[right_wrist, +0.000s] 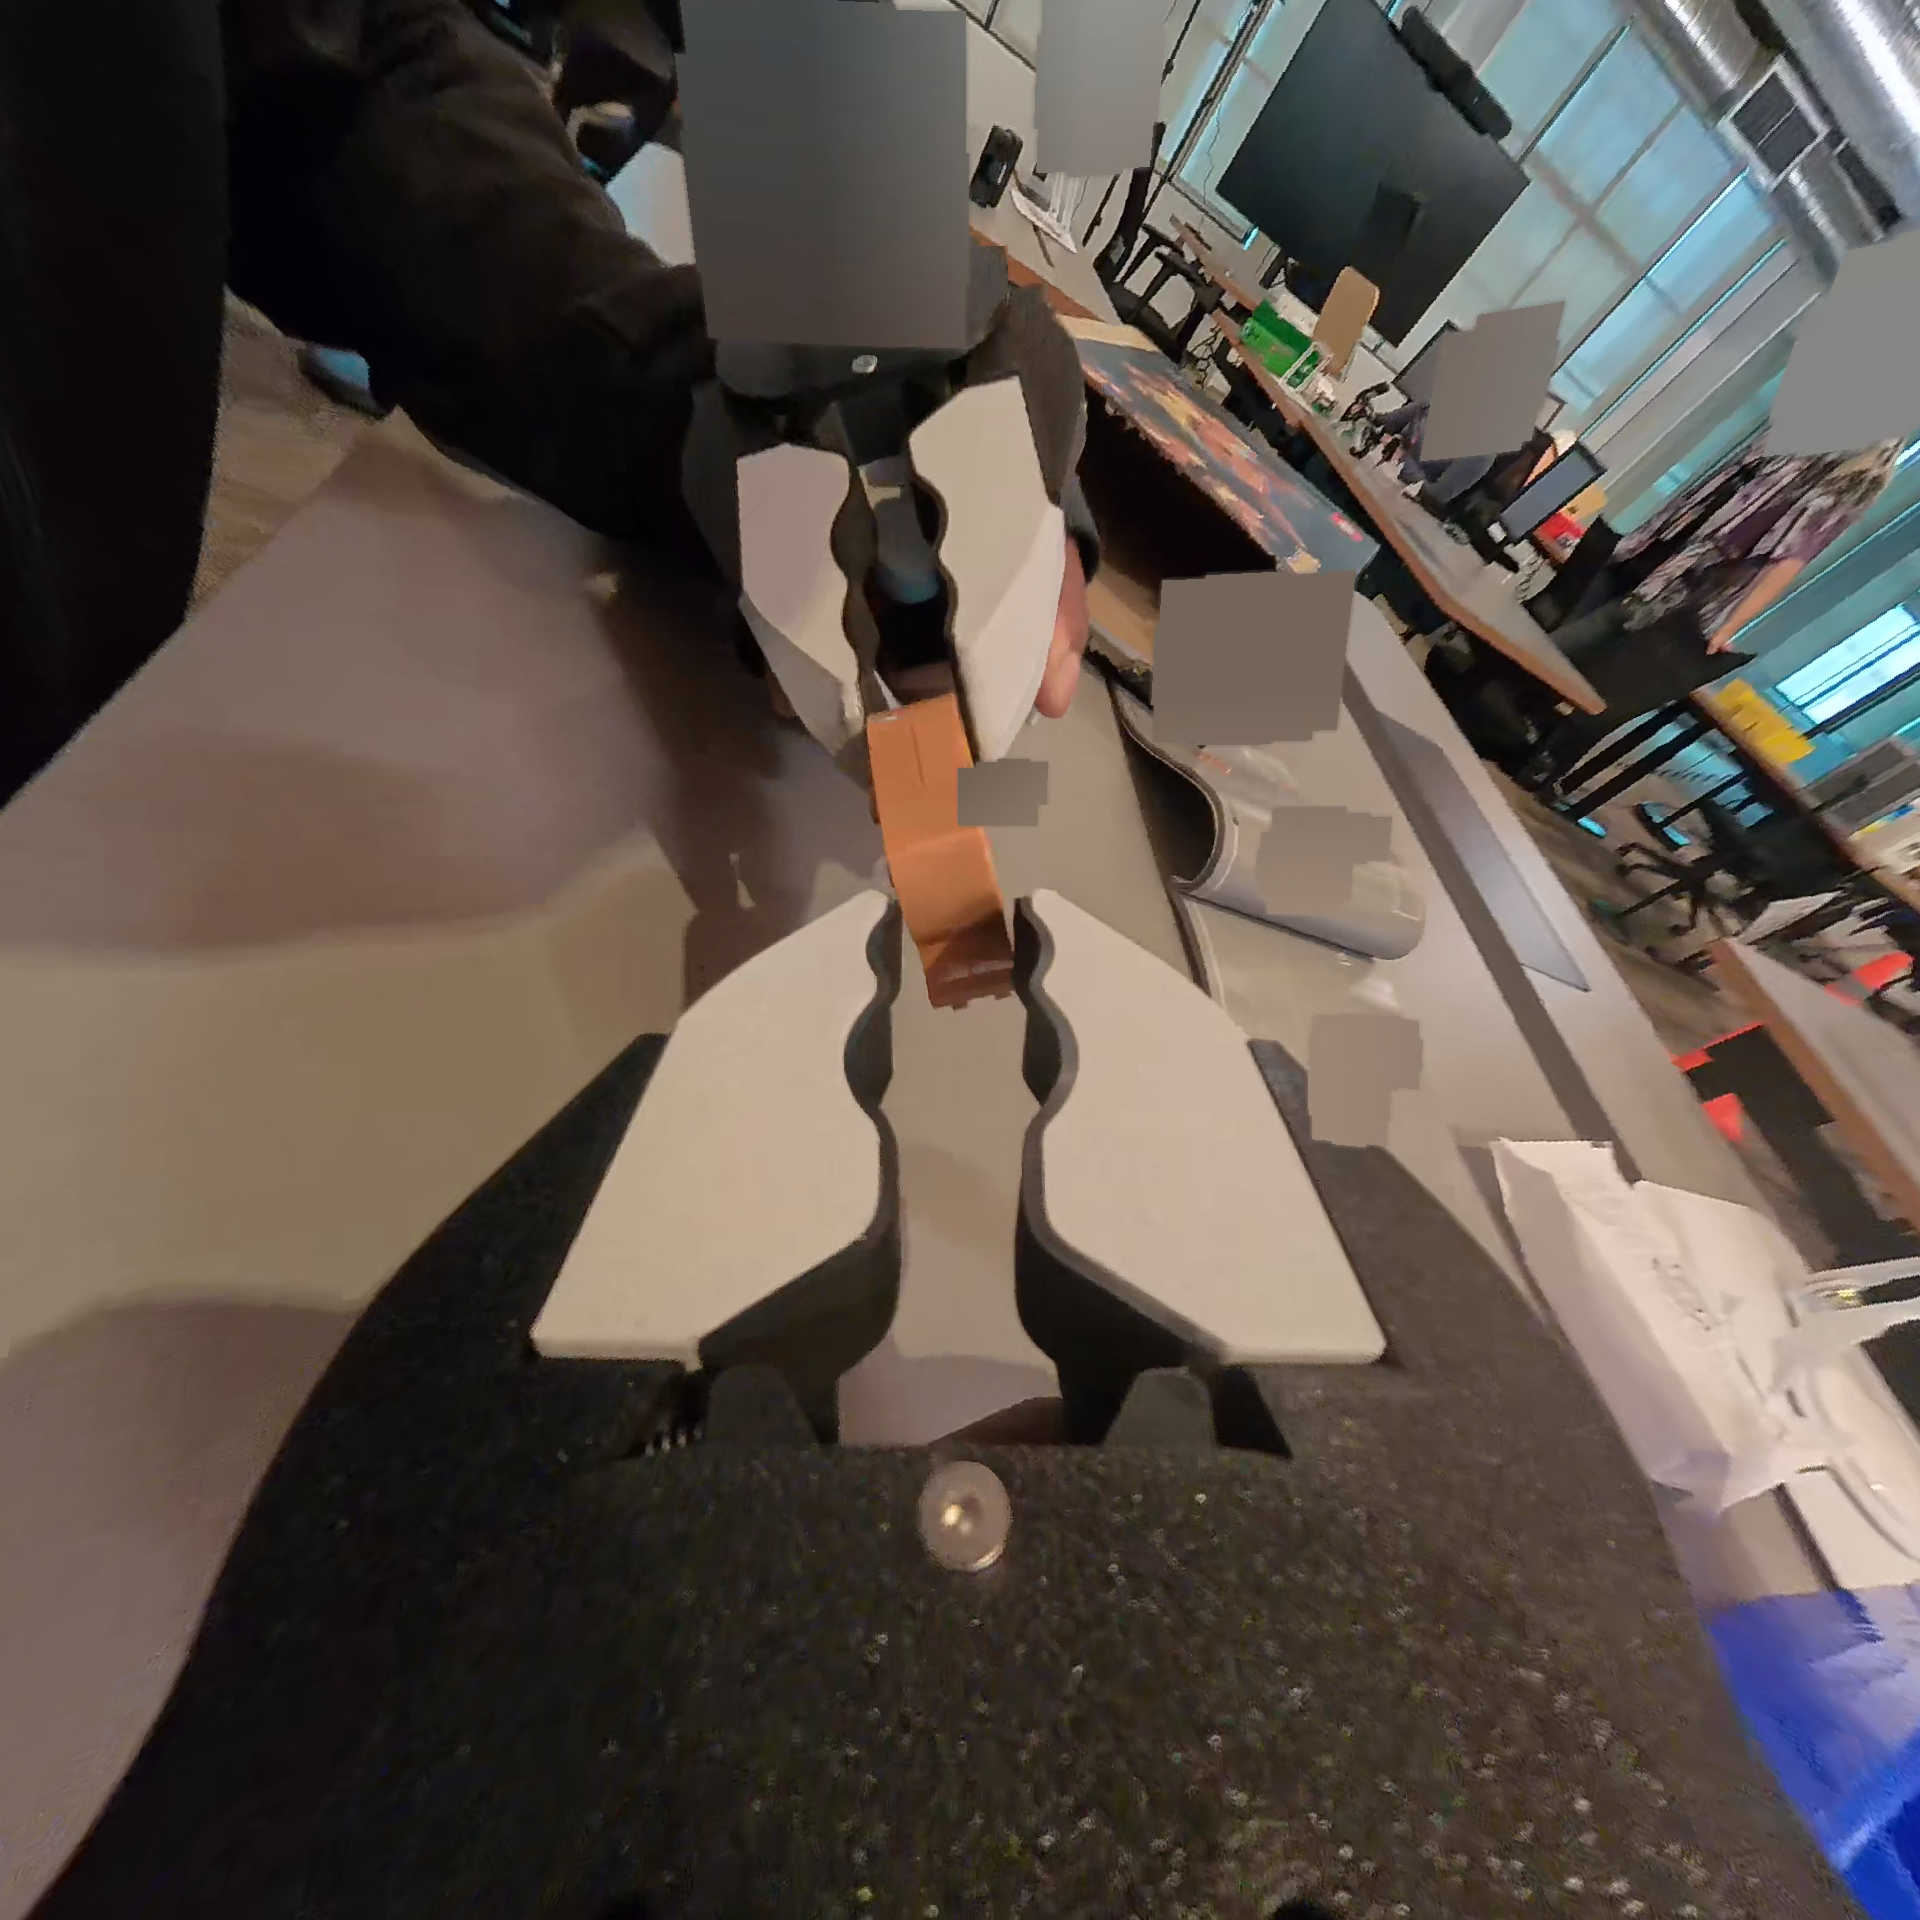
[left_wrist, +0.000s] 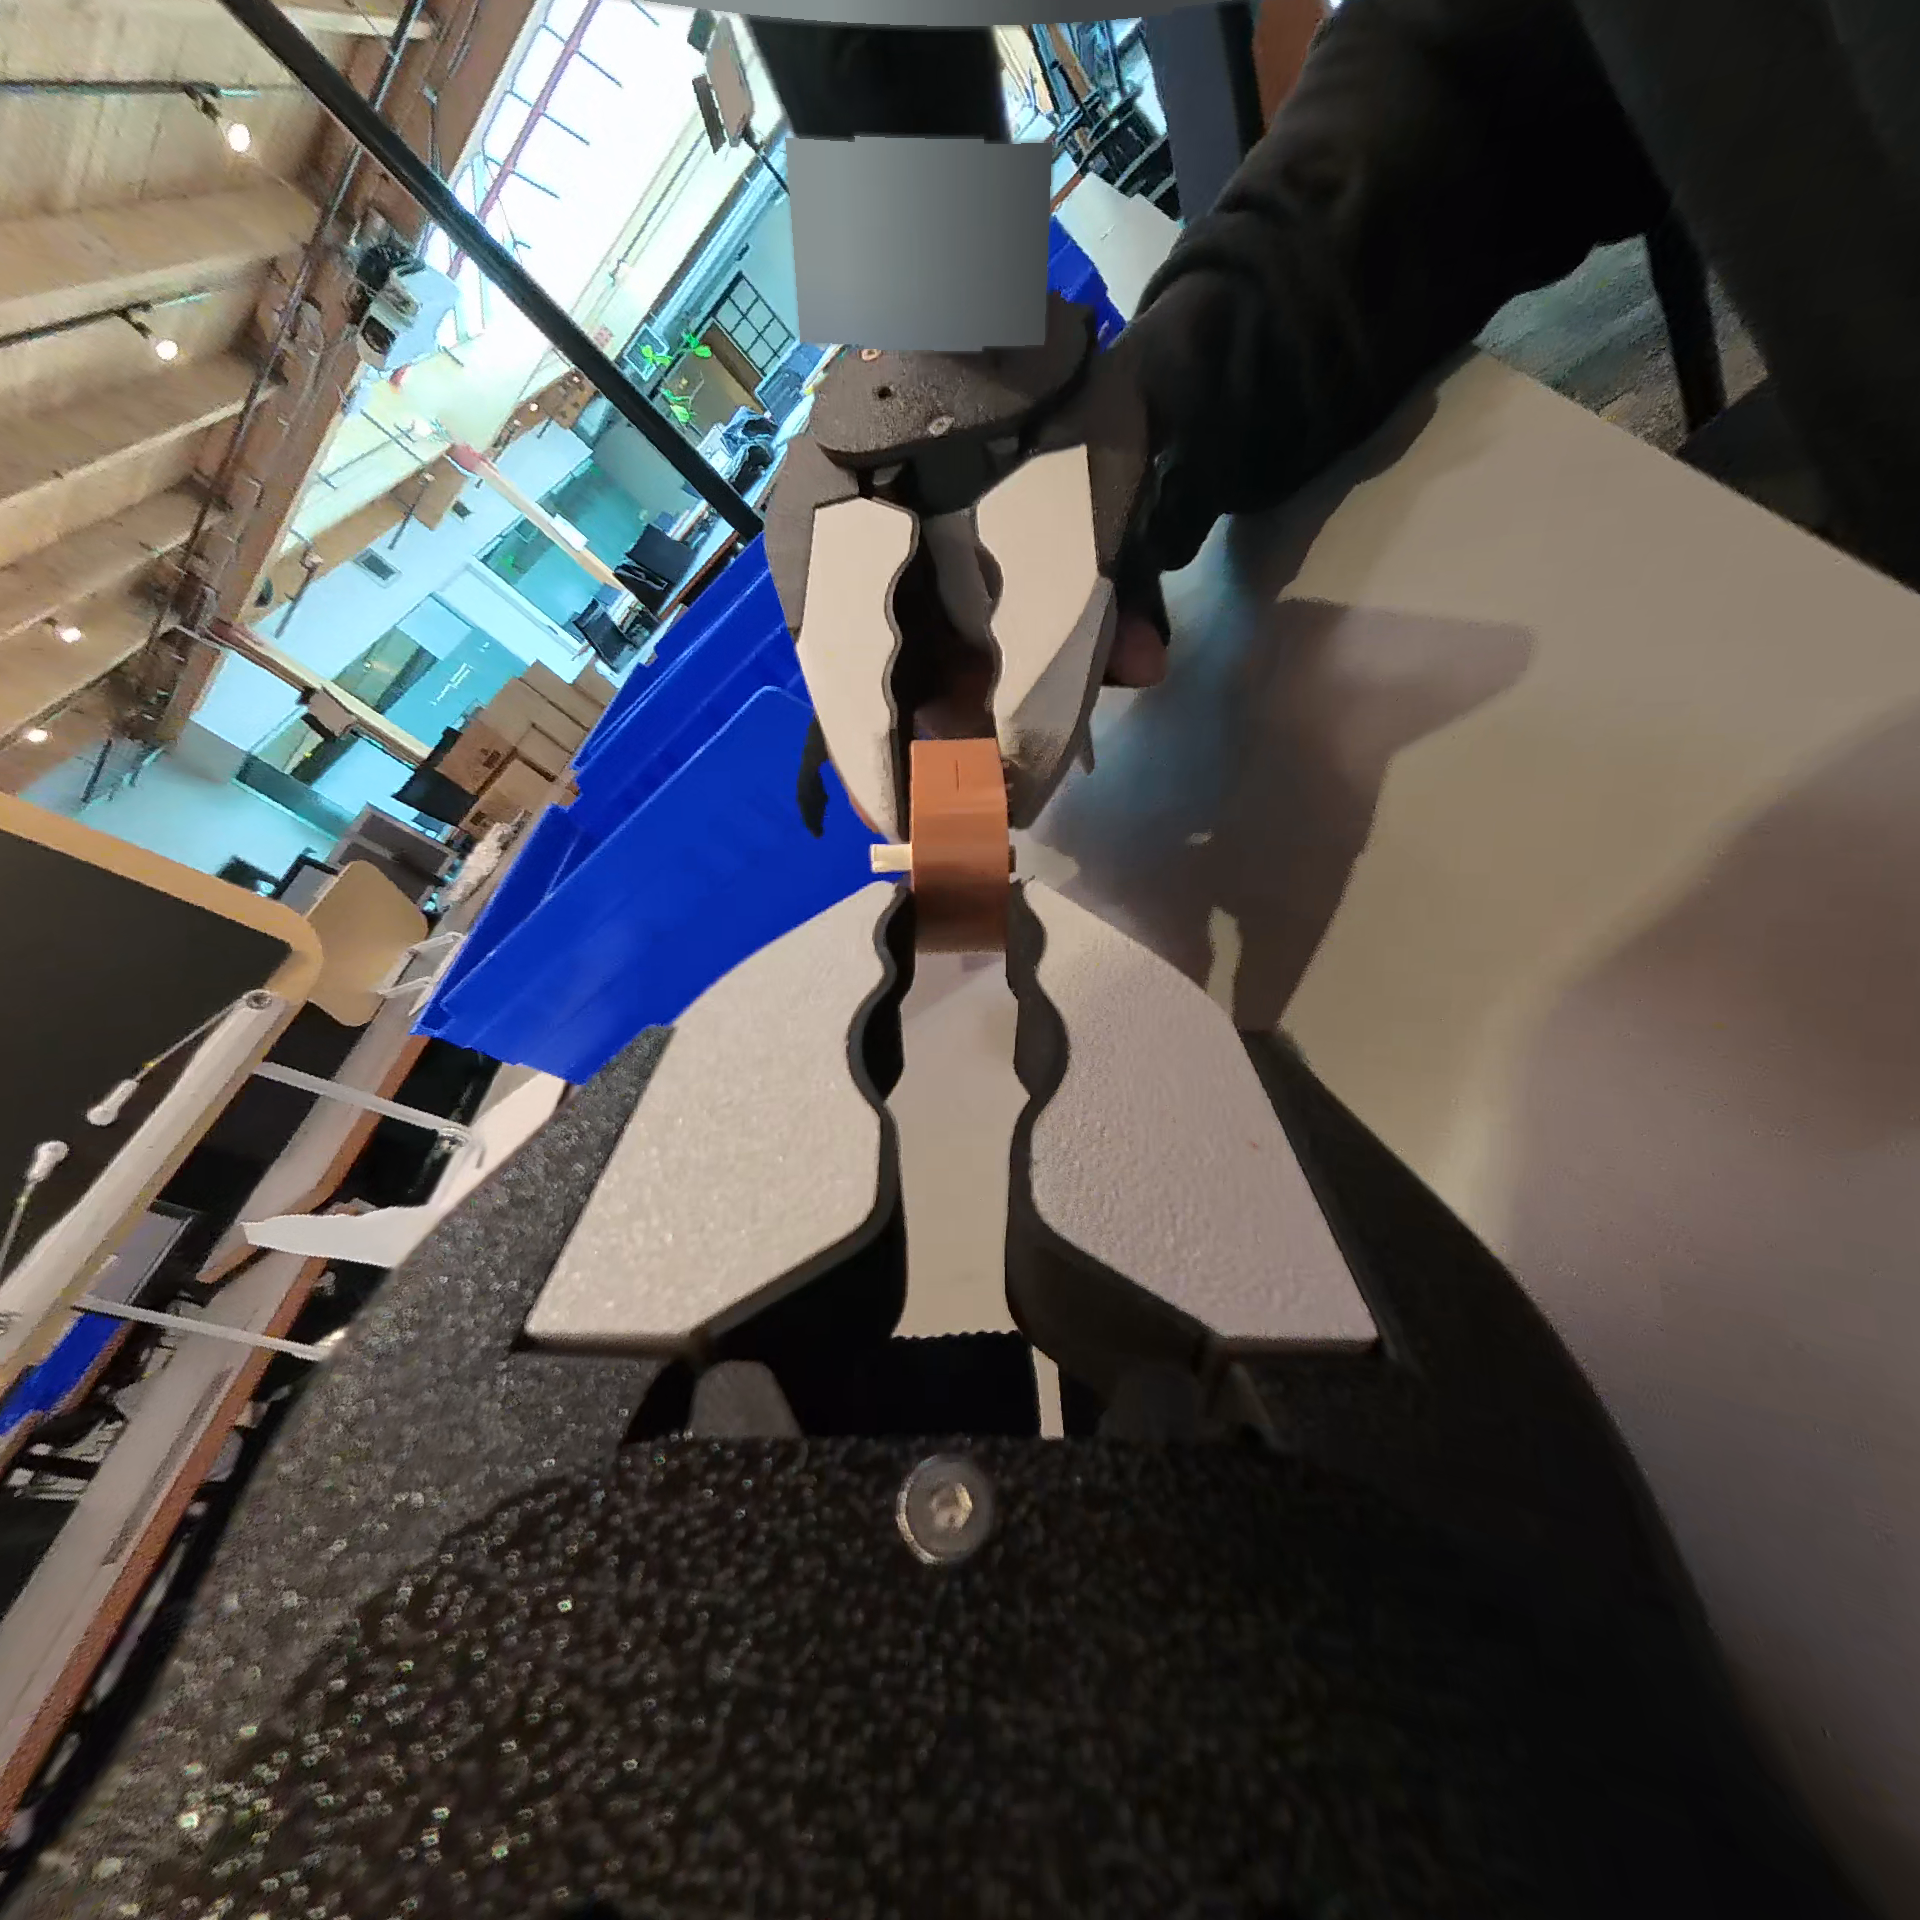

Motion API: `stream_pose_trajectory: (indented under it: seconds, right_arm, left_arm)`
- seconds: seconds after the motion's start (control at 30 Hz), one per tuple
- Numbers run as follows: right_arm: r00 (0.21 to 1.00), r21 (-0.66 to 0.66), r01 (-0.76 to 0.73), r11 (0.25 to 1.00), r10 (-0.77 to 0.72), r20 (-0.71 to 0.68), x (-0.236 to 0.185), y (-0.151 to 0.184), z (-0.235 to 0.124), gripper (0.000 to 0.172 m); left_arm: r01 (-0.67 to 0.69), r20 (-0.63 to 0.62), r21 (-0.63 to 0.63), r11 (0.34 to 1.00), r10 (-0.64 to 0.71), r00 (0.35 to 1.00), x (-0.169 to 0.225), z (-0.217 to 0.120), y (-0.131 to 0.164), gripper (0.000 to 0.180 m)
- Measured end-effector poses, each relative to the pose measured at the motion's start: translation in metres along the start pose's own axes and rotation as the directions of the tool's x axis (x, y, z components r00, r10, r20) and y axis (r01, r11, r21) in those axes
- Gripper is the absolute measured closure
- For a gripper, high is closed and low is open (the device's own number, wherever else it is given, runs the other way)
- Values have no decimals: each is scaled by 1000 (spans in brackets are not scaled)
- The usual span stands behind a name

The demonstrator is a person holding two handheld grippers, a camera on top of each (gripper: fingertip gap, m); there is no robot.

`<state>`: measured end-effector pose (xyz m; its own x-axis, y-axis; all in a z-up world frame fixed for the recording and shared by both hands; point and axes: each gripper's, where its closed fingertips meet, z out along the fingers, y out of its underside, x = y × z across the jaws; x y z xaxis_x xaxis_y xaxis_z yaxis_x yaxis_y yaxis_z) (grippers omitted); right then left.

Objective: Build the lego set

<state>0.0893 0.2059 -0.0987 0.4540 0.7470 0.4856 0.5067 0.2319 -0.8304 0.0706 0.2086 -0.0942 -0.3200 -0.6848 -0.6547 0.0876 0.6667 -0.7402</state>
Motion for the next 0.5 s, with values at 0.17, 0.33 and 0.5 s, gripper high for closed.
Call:
stream_pose_trajectory:
  seconds: [0.17,0.33,0.5]
  right_arm:
    - [994,-5,94,996,-94,-46,0,0,1,153]
    - [990,-14,140,990,-140,-10,-6,1,0,155]
    - [987,-34,158,987,-157,40,-14,6,1,155]
  left_arm:
    - [-13,7,5,1000,13,1000,0,-1,-2,164]
    - [2,-22,4,1000,-2,1000,5,1,-2,164]
    - [20,-63,9,1000,-20,998,13,2,-2,164]
